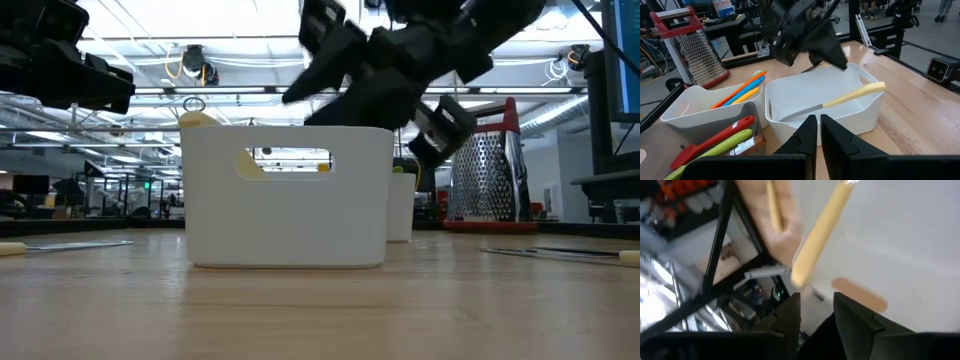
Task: Pick & Place Kitchen Items
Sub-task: Put the yellow knife into the bottom white bin
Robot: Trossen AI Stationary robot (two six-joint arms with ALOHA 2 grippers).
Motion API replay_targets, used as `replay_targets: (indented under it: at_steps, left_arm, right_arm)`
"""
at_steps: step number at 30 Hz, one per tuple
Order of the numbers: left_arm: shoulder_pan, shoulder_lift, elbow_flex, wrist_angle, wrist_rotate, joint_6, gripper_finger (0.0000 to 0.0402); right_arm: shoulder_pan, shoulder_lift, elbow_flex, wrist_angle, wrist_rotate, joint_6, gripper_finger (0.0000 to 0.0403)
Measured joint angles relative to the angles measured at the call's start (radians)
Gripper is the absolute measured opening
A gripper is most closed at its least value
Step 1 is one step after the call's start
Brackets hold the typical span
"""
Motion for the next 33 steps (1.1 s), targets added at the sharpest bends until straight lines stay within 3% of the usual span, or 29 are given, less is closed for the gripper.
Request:
replay_targets:
  at_steps: [6, 12, 20, 28, 33]
  left_arm:
    - [0.0, 0.0, 0.0, 0.001, 0.0, 0.0, 0.0028]
    - [0.0, 0.0, 0.0, 0.001, 0.0, -0.003, 0.0028]
    - [0.0, 0.0, 0.0, 0.001, 0.0, -0.003, 0.0028]
    - [0.0, 0.0, 0.0, 0.001, -0.001, -0.004, 0.0028]
    - [0.0, 0.0, 0.0, 0.0, -0.002, -0.018, 0.0028]
  right_arm:
    - [0.035, -0.05, 0.0, 0.0, -0.002, -0.096, 0.0083]
    - [0.083, -0.129, 0.0, -0.056, -0.002, -0.094, 0.0049]
    - [0.172, -0.267, 0.001, -0.357, -0.039, -0.014, 0.0003]
    - [0.261, -0.354, 0.0, -0.736, -0.088, 0.075, 0.0006]
    - [0.296, -0.37, -0.011, -0.874, -0.141, 0.079, 0.0012]
